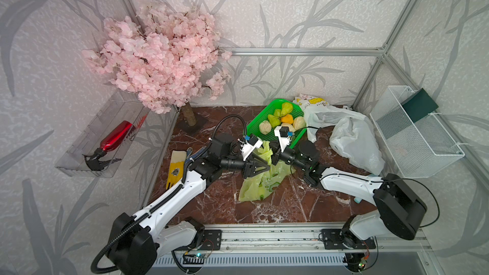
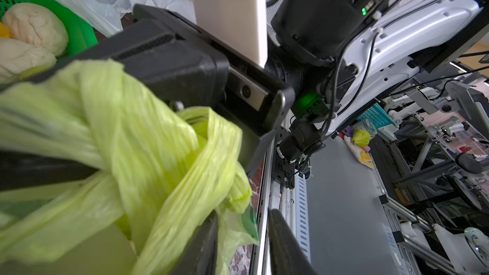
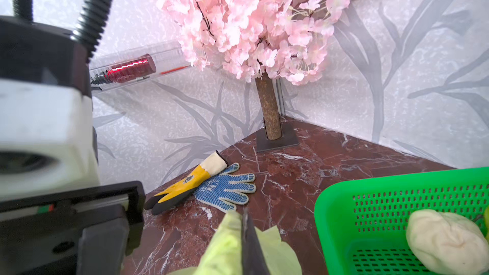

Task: Place the pears into plastic bags & tie knots
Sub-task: Tie the plastic bag at the center of the board.

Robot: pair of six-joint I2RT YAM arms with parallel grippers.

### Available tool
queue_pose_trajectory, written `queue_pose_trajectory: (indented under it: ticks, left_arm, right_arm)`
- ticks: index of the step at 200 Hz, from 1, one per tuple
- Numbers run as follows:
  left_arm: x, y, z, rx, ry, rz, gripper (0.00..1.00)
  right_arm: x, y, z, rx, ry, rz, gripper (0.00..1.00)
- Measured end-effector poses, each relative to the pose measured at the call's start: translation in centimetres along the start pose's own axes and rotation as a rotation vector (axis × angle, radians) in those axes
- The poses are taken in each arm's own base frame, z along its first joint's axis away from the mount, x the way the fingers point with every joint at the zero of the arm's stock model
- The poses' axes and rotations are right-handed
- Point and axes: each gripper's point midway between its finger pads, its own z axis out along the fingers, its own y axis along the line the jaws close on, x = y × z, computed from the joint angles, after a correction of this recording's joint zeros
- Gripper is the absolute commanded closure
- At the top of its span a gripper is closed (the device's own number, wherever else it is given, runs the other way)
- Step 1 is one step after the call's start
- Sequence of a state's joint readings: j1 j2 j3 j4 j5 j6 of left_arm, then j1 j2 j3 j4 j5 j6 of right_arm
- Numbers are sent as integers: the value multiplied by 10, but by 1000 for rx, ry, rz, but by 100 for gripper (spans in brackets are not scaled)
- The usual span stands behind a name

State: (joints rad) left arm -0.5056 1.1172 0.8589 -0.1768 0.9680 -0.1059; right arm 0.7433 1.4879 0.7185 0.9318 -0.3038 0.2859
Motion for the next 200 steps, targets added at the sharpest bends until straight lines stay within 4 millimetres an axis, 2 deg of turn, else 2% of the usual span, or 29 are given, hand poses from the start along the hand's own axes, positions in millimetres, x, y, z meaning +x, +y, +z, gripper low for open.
queue_pose_trajectory:
  ticks: [10,38,51,70,90,102,118,137,165,200]
  left_arm:
    - [-5,2,-11,-32,-16,-7,66]
    - [-33,21,-62,-188,-157,-1,67]
    - [-45,32,-74,-246,-214,-4,67]
    - [-56,44,-70,-247,-247,-21,64]
    - [-56,60,-52,-202,-240,-66,64]
    - [-46,65,-36,-173,-213,-93,64]
    - [-26,61,-15,-124,-175,-122,64]
    - [-9,57,-1,-89,-147,-153,64]
    - [-10,62,-11,-141,-155,-169,63]
    - [-30,58,-37,-193,-231,-153,59]
  right_arm:
    - [-2,1,1,-9,-20,0,100]
    - [-10,5,1,-35,-72,3,100]
    - [-13,6,2,-47,-89,8,100]
    - [-13,7,3,-57,-102,18,100]
    - [-12,6,4,-60,-109,31,100]
    - [-12,6,5,-63,-113,44,100]
    - [-11,6,6,-71,-112,64,100]
    - [-9,7,8,-78,-108,75,100]
    - [-9,7,8,-85,-106,78,100]
    - [-11,9,7,-99,-109,89,100]
